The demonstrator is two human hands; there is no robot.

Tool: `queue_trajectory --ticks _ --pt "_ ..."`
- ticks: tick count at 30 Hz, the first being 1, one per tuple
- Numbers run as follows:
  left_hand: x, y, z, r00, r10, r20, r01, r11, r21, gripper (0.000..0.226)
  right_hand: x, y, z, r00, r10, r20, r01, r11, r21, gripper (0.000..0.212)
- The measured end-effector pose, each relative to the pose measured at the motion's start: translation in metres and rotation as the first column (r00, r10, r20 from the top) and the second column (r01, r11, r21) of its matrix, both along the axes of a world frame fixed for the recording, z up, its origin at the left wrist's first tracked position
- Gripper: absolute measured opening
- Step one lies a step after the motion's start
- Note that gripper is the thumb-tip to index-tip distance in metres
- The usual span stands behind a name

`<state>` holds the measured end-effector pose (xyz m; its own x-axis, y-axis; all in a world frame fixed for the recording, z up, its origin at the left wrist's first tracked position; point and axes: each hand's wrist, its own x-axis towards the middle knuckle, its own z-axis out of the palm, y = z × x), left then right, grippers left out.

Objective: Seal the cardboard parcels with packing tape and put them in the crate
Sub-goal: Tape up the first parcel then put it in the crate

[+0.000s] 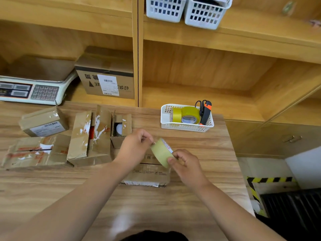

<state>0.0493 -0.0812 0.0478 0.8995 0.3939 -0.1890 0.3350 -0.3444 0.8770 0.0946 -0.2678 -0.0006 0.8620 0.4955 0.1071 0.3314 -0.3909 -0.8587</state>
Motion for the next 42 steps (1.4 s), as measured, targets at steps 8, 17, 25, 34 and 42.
queue_trajectory --ticks 8,17,25,34,42 --pt "0.001 -0.017 -0.008 0.998 0.051 0.028 -0.053 0.997 0.062 0.017 0.006 -0.004 0.006 0.998 -0.028 -0.061 0.025 0.999 -0.048 0.027" --pt "0.004 -0.025 -0.007 1.000 0.019 0.017 -0.022 0.981 0.195 0.019 0.008 -0.010 0.006 0.988 -0.075 -0.132 0.062 0.993 -0.101 0.035" --pt "0.001 -0.026 -0.014 0.990 0.131 0.047 -0.130 0.991 -0.025 0.013 0.022 -0.008 0.012 0.981 -0.090 -0.172 0.042 0.964 -0.264 0.047" --pt "-0.006 0.002 -0.024 0.954 0.289 -0.079 -0.299 0.900 -0.318 0.015 0.020 -0.001 0.019 0.821 -0.094 -0.563 0.080 0.996 -0.049 0.045" --pt "-0.027 0.028 -0.049 0.879 0.431 -0.202 -0.474 0.750 -0.461 0.008 0.018 0.002 0.019 0.824 0.082 -0.561 -0.052 0.996 0.068 0.026"
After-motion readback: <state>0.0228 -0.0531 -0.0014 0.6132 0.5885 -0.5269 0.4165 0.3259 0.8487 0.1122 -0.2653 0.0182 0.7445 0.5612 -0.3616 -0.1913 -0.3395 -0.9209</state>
